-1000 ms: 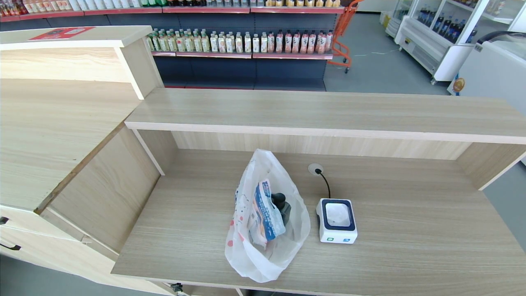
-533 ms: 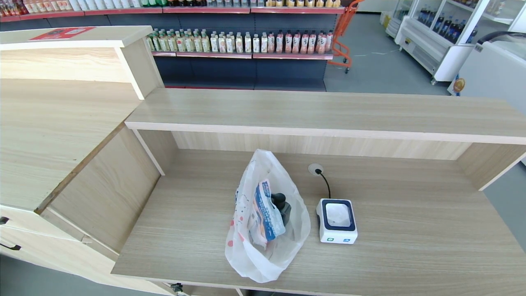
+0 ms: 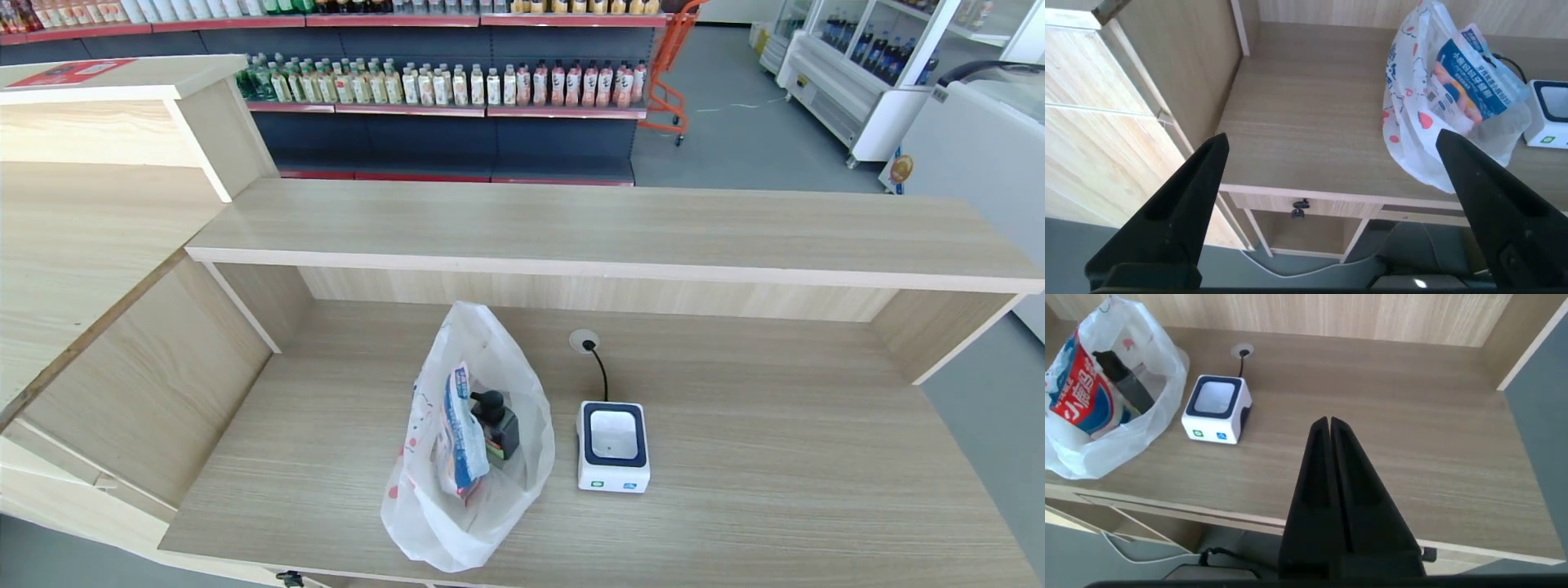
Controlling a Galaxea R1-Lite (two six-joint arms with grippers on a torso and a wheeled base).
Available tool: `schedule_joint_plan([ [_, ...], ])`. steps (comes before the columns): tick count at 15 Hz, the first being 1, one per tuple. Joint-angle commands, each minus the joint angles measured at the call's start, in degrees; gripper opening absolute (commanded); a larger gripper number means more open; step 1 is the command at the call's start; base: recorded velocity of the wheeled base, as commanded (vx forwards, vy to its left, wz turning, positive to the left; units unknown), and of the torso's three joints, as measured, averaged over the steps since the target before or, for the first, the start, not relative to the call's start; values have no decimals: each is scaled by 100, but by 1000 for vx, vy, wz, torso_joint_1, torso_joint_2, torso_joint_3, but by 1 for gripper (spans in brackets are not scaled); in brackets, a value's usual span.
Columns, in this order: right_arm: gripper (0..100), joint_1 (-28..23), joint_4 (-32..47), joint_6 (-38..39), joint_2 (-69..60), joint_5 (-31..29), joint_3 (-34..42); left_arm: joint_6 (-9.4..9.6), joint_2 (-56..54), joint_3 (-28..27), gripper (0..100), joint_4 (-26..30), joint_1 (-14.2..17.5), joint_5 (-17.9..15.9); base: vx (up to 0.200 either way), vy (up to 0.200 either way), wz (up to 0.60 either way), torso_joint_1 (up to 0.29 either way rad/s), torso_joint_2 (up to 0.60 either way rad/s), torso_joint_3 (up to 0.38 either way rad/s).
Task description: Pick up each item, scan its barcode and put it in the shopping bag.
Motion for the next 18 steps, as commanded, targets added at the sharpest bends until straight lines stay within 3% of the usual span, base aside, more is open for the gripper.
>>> schedule_joint_plan([
  [1,0,-2,-2,-2,21,3,0,0,-2,1,100,-1,0,0,0,0,0,0,0,0],
  [3,0,-2,-2,-2,21,3,0,18,-2,1,100,-1,0,0,0,0,0,0,0,0],
  [7,0,-2,-2,-2,21,12,0,0,-2,1,100,-1,0,0,200,0,0,1,0,2],
  [18,0,-2,-2,-2,21,12,0,9,-2,1,100,-1,0,0,0,0,0,0,0,0],
])
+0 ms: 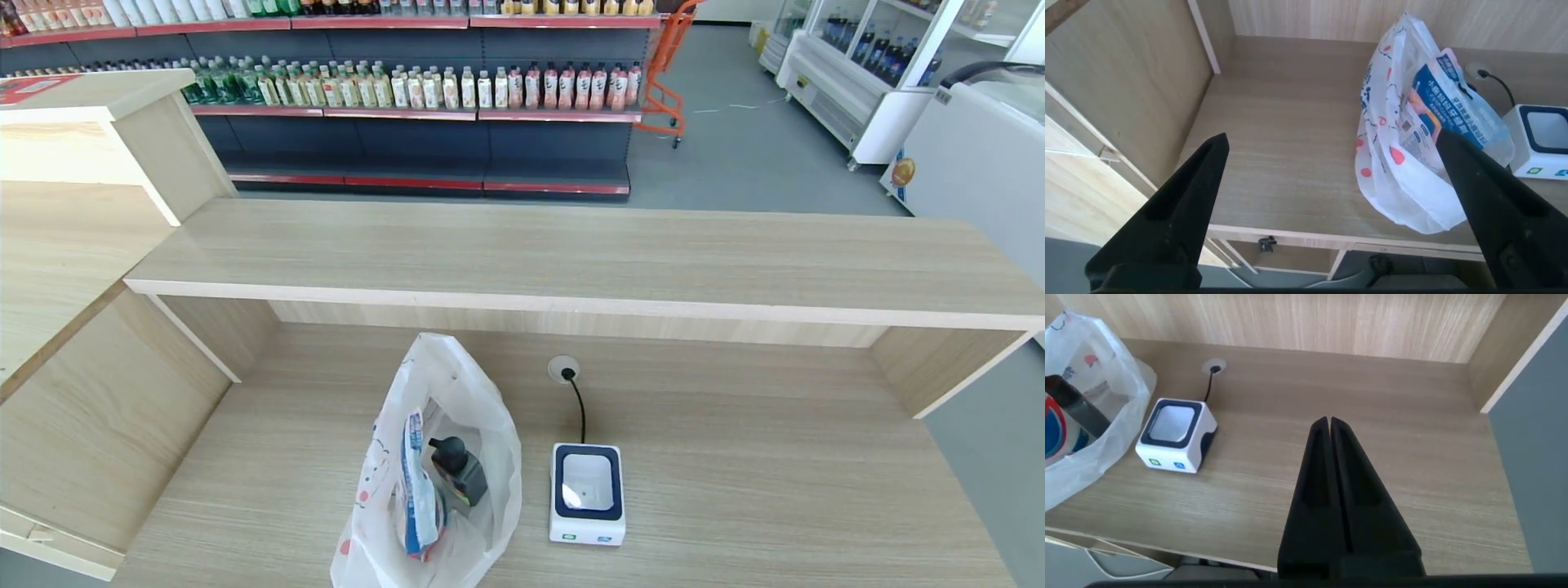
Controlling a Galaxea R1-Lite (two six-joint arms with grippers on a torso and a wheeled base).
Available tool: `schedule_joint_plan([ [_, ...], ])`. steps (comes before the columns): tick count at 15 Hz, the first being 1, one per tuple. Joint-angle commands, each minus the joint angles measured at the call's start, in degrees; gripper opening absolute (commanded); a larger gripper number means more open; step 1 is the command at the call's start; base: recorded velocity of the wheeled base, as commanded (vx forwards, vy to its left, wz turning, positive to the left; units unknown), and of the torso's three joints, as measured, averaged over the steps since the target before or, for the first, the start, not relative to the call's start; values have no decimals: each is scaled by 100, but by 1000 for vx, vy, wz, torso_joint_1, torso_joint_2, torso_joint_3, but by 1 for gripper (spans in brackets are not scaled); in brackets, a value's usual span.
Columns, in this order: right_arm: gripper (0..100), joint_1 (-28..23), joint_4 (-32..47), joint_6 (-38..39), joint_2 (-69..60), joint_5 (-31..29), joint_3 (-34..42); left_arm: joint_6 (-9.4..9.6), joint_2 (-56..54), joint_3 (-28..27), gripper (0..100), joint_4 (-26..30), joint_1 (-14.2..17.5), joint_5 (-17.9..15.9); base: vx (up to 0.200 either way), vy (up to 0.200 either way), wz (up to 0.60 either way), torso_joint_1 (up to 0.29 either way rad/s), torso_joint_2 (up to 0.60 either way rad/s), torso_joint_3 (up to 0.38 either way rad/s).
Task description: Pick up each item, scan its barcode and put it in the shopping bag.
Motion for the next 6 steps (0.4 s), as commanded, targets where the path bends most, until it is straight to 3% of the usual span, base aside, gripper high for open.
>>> schedule_joint_plan([
  [1,0,-2,-2,-10,13,21,0,0,-2,1,100,-1,0,-1,0,0,0,0,0,0],
  [6,0,-2,7,-28,13,30,0,0,-2,1,100,-1,0,-1,0,0,0,0,0,0],
])
